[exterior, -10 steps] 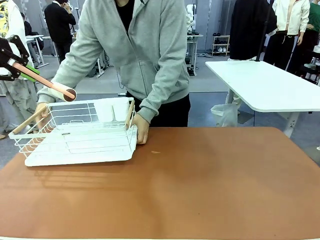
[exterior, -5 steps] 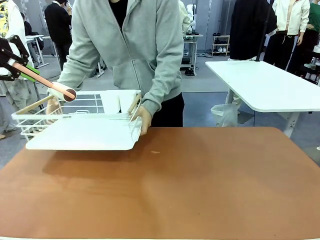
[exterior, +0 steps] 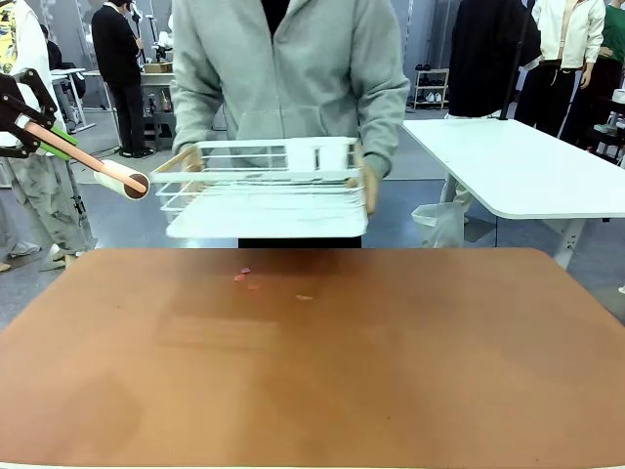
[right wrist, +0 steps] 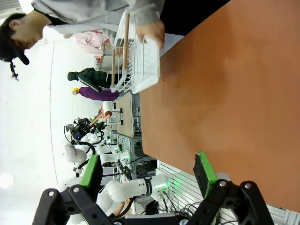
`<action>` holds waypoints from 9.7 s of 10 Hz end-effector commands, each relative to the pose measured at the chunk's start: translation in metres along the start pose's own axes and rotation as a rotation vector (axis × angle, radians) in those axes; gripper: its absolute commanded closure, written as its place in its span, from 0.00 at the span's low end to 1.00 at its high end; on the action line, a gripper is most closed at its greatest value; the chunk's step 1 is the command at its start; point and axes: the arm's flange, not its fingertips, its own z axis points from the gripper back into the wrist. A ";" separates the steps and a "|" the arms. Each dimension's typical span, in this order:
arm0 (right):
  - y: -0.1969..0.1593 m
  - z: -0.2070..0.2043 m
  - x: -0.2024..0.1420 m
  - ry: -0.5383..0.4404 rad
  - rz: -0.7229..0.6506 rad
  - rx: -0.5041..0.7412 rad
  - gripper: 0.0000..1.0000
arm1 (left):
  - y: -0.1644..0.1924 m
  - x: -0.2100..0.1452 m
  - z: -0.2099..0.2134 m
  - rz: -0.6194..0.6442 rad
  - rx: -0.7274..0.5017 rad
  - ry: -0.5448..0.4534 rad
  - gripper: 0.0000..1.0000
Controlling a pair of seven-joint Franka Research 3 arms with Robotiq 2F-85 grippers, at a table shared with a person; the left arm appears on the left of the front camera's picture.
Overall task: Clean the table.
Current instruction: Clean the table with the Lint Roller when the human lifts the Dish drying rack.
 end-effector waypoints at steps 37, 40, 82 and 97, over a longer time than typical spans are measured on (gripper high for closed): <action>0.003 0.001 0.000 -0.004 0.010 0.016 0.00 | -0.015 0.144 -0.177 -0.849 0.157 0.467 0.78; 0.003 0.001 0.000 -0.004 0.010 0.016 0.00 | -0.011 0.157 -0.227 -0.776 0.138 0.515 0.78; 0.003 0.001 0.000 -0.004 0.010 0.016 0.00 | -0.006 0.036 -0.434 -0.593 -0.103 0.738 0.97; 0.003 0.001 0.000 -0.004 0.010 0.016 0.00 | -0.059 0.015 -0.269 -0.474 -0.319 0.673 0.93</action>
